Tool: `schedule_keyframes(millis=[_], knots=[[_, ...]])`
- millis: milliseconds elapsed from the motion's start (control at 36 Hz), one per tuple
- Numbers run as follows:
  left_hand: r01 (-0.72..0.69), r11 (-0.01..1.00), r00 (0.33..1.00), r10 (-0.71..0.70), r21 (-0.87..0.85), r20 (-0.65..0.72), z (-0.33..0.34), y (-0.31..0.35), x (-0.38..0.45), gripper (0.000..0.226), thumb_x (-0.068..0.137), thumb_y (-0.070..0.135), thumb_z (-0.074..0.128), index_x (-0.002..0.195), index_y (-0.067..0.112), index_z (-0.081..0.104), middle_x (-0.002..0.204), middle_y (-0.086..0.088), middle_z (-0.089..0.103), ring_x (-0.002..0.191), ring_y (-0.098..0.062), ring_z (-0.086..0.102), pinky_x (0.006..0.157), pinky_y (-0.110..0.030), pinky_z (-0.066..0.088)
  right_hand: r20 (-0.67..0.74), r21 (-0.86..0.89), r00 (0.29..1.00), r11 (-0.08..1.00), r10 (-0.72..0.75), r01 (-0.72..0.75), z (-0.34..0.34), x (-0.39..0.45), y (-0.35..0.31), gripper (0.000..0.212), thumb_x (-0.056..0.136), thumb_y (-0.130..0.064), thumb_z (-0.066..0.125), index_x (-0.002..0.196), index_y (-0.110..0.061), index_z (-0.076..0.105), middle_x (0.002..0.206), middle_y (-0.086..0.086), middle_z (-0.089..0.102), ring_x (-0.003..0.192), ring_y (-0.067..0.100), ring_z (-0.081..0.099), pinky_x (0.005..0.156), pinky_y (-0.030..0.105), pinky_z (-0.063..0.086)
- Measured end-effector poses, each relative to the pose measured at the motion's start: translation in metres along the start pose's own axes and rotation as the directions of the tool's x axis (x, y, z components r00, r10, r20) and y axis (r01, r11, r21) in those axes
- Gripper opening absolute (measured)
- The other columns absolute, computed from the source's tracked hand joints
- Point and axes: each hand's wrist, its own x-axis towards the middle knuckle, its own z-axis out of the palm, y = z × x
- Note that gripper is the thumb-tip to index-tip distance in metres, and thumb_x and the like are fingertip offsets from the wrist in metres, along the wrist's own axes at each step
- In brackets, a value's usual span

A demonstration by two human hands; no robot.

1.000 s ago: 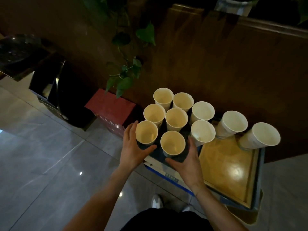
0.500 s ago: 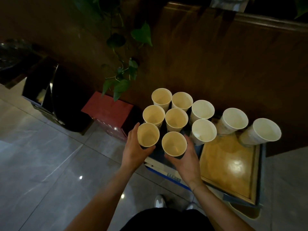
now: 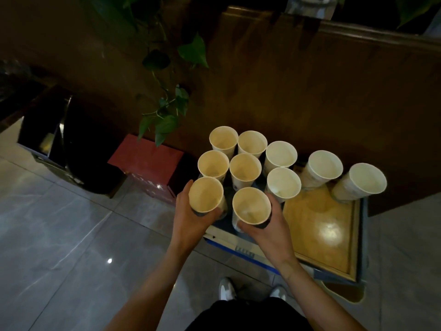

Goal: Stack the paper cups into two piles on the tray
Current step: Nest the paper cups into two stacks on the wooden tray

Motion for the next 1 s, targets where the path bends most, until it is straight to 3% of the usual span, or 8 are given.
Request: schedule_keyframes(millis=[56,139,306,417,528,778,861,1000], knots=[[-0.040,0.999,0.999,0.040,-0.025,0.005,0.001,0.005,-0.004,0.085,0.058,0.055,0.081,0.125,0.067,0.029,0.126,0.030,0.042,0.112,0.015,0.047,0.077,-0.010,0.046,-0.016,0.030,1.000,1.000,-0.007,0.008,-0.009,-0.005,-0.005,0.085,0.061,-0.041,0.088,0.128,-0.056,0.037,0.119,-0.040,0.049,0.114,-0.016,0.046,0.079,0.002,0.041],[-0.015,0.998,0.999,0.018,-0.062,0.049,0.004,0.011,-0.013,0.086,0.060,0.050,0.081,0.124,0.072,0.027,0.131,0.019,0.045,0.113,0.013,0.049,0.084,-0.020,0.049,-0.031,0.085,1.000,0.996,0.003,0.000,-0.025,-0.014,-0.010,0.081,0.059,-0.043,0.088,0.121,-0.063,0.040,0.116,-0.040,0.051,0.110,-0.016,0.048,0.077,0.000,0.042],[0.004,0.995,0.993,0.009,-0.100,0.121,0.019,0.024,-0.031,0.086,0.059,0.049,0.080,0.132,0.056,0.035,0.134,0.008,0.047,0.118,-0.006,0.053,0.091,-0.038,0.055,-0.069,0.103,0.996,0.993,0.064,-0.057,-0.061,-0.030,-0.006,0.082,0.053,-0.050,0.087,0.119,-0.062,0.041,0.117,-0.039,0.051,0.111,-0.013,0.048,0.077,0.009,0.047],[-0.016,0.994,0.989,0.031,-0.104,0.143,0.038,0.038,-0.041,0.082,0.057,0.052,0.079,0.124,0.067,0.033,0.136,0.012,0.044,0.117,0.003,0.051,0.086,-0.022,0.050,-0.105,0.088,0.991,0.993,0.086,-0.076,-0.090,-0.039,-0.001,0.080,0.055,-0.040,0.088,0.114,-0.067,0.040,0.114,-0.045,0.048,0.110,-0.018,0.045,0.077,0.008,0.045],[-0.054,0.994,0.983,0.070,-0.093,0.172,0.057,0.057,-0.049,0.081,0.060,0.052,0.078,0.125,0.066,0.032,0.133,0.022,0.041,0.116,0.013,0.047,0.076,-0.011,0.049,-0.132,0.133,0.983,0.985,0.124,-0.107,-0.122,-0.046,0.001,0.084,0.045,-0.055,0.086,0.117,-0.062,0.042,0.113,-0.045,0.047,0.110,-0.017,0.045,0.084,0.016,0.043],[-0.068,0.987,0.954,0.107,-0.145,0.282,0.110,0.104,-0.063,0.098,0.062,0.054,0.076,0.146,0.041,0.026,0.144,0.012,0.037,0.130,-0.005,0.044,0.103,-0.042,0.048,-0.176,0.212,0.973,0.971,0.152,-0.113,-0.190,-0.052,0.007,0.085,0.041,-0.060,0.085,0.113,-0.068,0.039,0.117,-0.036,0.048,0.114,-0.003,0.048,0.085,0.019,0.044],[-0.081,0.985,0.942,0.125,-0.150,0.313,0.127,0.120,-0.066,0.100,0.063,0.054,0.076,0.148,0.041,0.023,0.147,0.014,0.035,0.133,-0.007,0.041,0.107,-0.048,0.045,-0.199,0.206,0.973,0.976,0.118,-0.077,-0.212,-0.051,0.010,0.087,0.043,-0.061,0.084,0.116,-0.069,0.036,0.109,-0.047,0.046,0.110,-0.015,0.046,0.085,0.019,0.044],[-0.137,0.978,0.935,0.180,-0.157,0.306,0.153,0.143,-0.064,0.097,0.066,0.051,0.075,0.148,0.038,0.025,0.149,0.015,0.035,0.136,-0.006,0.038,0.106,-0.046,0.046,-0.254,0.206,0.966,0.978,0.052,0.001,-0.244,-0.048,0.011,0.086,0.052,-0.052,0.085,0.120,-0.067,0.035,0.106,-0.054,0.043,0.102,-0.028,0.043,0.070,0.000,0.043]])
